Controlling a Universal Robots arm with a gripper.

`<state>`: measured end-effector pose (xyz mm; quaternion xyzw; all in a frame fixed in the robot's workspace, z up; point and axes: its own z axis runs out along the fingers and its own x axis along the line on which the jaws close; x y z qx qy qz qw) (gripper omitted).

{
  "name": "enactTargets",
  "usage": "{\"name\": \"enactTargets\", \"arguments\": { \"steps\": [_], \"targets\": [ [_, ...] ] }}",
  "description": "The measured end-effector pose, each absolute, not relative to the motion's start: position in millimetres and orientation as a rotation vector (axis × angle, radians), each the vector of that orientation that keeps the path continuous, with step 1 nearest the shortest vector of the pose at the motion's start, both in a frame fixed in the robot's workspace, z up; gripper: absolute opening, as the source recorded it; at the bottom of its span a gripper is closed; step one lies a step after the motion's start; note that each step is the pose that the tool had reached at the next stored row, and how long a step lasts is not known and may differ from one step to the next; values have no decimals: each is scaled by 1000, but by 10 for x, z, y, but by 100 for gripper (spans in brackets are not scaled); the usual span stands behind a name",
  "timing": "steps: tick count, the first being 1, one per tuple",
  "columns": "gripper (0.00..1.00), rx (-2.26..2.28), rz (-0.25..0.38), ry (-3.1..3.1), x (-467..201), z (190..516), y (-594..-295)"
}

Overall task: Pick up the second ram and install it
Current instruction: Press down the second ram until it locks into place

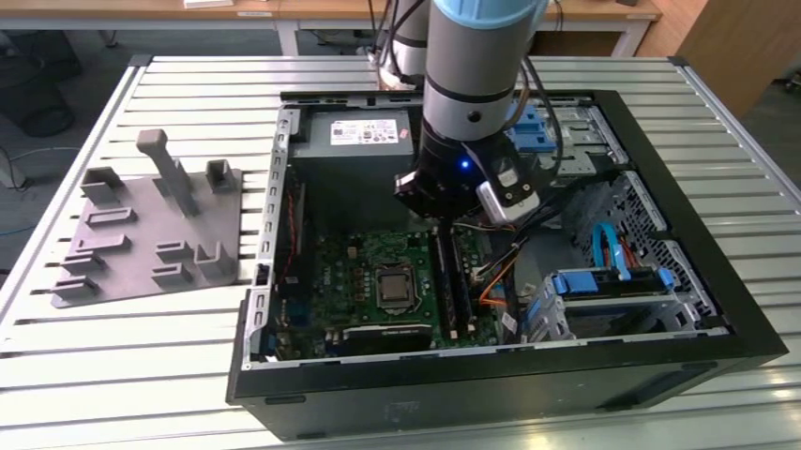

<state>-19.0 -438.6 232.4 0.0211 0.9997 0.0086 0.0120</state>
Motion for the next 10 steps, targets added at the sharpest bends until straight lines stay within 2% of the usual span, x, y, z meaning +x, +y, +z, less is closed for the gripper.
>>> {"name": "enactTargets", "arguments": {
  "steps": [10],
  "targets": [
    [10, 66, 25, 3117, -199, 2160, -4388]
  ]
}}
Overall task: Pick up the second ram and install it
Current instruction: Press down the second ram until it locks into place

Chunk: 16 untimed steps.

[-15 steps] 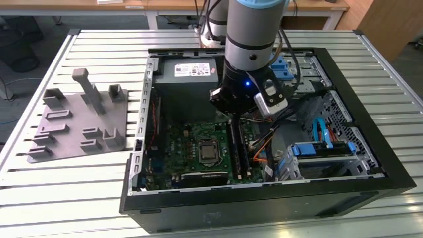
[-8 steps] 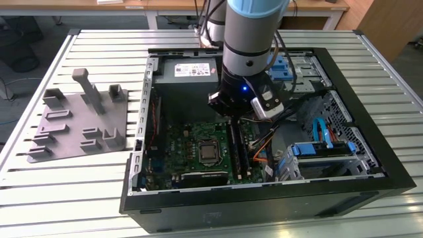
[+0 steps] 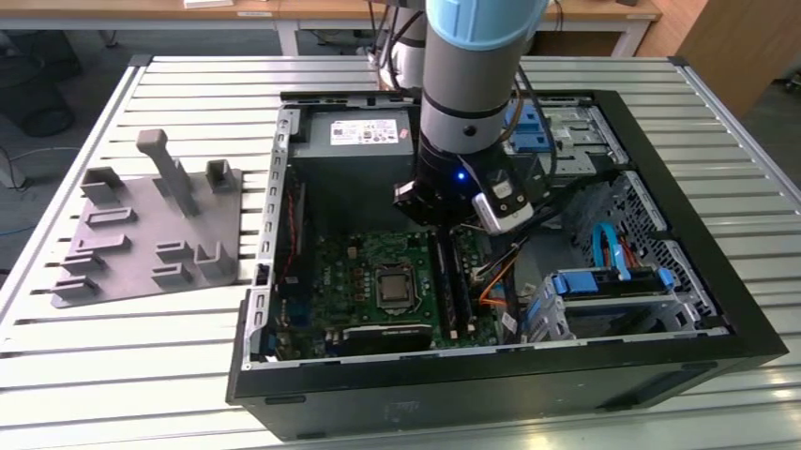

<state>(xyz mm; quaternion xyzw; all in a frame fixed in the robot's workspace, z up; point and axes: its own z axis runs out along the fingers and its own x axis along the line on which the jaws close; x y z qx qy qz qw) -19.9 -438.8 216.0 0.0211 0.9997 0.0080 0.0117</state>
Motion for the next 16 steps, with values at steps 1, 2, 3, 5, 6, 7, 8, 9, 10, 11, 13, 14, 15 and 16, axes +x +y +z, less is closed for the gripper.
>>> {"name": "enactTargets", "arguments": {
  "steps": [1, 2, 3, 5, 6, 7, 8, 9, 10, 11, 13, 14, 15, 16],
  "targets": [
    [10, 66, 25, 3117, -199, 2158, -4388],
    [10, 66, 26, 3117, -199, 2157, -4387],
    [10, 66, 27, 3116, -199, 2167, -4386],
    [10, 66, 30, 3115, -197, 2244, -4383],
    [10, 66, 28, 3115, -198, 2288, -4386],
    [10, 66, 27, 3115, -198, 2304, -4386],
    [10, 66, 26, 3115, -199, 2303, -4396],
    [10, 66, 21, 3115, -200, 2303, -4416],
    [10, 66, 17, 3115, -200, 2304, -4445],
    [10, 66, 15, 3115, -200, 2303, -4480],
    [10, 66, 14, 3115, -200, 2300, -4552],
    [10, 65, 13, 3115, -200, 2298, -4586],
    [10, 65, 10, 3115, -200, 2297, -4617],
    [10, 65, 7, 3115, -201, 2296, -4649]
  ]
}}
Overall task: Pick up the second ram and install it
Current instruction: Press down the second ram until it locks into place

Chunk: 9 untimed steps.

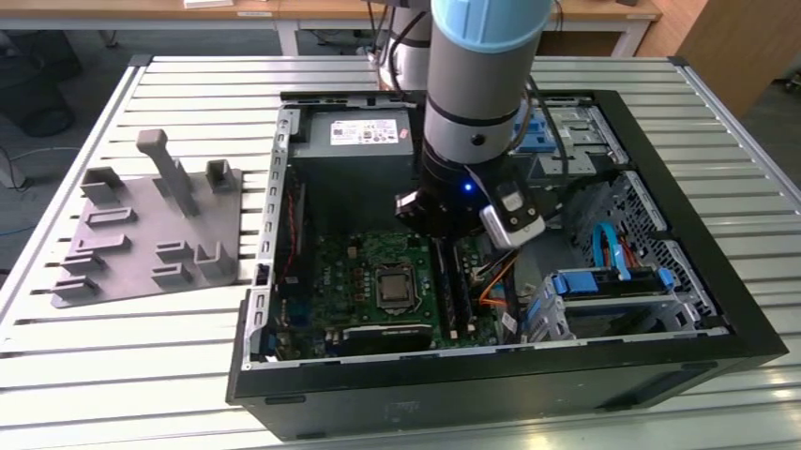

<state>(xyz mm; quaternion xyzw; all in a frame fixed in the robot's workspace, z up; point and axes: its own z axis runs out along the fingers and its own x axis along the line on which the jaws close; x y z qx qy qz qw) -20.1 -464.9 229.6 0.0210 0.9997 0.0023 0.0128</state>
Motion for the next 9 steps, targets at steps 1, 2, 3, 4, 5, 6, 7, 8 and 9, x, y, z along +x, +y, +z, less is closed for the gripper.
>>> {"name": "enactTargets", "arguments": {
  "steps": [1, 2, 3, 4, 5, 6, 7, 8, 9],
  "targets": [
    [10, 65, 5, 3115, -201, 2294, -4681],
    [10, 65, 3, 3116, -200, 2290, -4718],
    [10, 65, 2, 3116, -200, 2284, -4755],
    [10, 65, 2, 3116, -200, 2278, -4797],
    [10, 65, 2, 3117, -200, 2271, -4836],
    [10, 65, 2, 3117, -201, 2264, -4878],
    [10, 65, 1, 3117, -201, 2257, -4923],
    [10, 65, 1, 3118, -201, 2249, -4964],
    [10, 65, 1, 3118, -201, 2240, -5007]
  ]
}}
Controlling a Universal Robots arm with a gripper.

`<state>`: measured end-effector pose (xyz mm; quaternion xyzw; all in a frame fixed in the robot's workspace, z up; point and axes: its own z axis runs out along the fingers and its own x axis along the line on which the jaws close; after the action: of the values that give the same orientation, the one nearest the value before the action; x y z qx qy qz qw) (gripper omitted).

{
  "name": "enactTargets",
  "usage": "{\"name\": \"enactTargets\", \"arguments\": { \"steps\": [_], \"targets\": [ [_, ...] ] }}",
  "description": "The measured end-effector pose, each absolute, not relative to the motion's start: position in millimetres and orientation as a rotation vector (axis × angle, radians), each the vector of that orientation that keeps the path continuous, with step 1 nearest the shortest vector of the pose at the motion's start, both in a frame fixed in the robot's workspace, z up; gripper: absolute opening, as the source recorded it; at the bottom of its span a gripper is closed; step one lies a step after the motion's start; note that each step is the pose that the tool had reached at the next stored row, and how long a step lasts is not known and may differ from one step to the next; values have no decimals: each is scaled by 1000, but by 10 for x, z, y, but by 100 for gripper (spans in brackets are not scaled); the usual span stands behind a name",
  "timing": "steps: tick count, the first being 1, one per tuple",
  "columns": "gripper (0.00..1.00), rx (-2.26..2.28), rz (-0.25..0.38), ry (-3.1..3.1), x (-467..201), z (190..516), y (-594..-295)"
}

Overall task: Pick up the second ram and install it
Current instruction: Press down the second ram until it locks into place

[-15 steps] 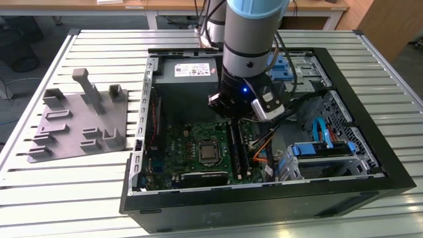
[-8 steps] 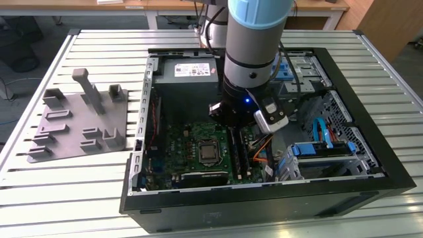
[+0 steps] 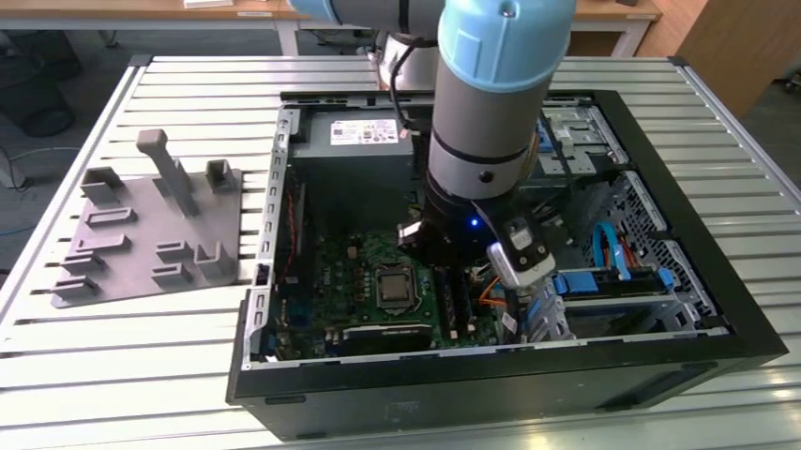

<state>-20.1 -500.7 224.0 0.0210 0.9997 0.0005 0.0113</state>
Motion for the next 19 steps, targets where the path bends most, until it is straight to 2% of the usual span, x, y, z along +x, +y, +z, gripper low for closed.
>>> {"name": "enactTargets", "arguments": {
  "steps": [10, 16, 19],
  "targets": [
    [10, 65, -4, 3123, -201, 2175, -5384],
    [10, 65, -7, 3123, -200, 2172, -5412],
    [10, 64, -5, 3121, -200, 2275, -5412]
  ]
}}
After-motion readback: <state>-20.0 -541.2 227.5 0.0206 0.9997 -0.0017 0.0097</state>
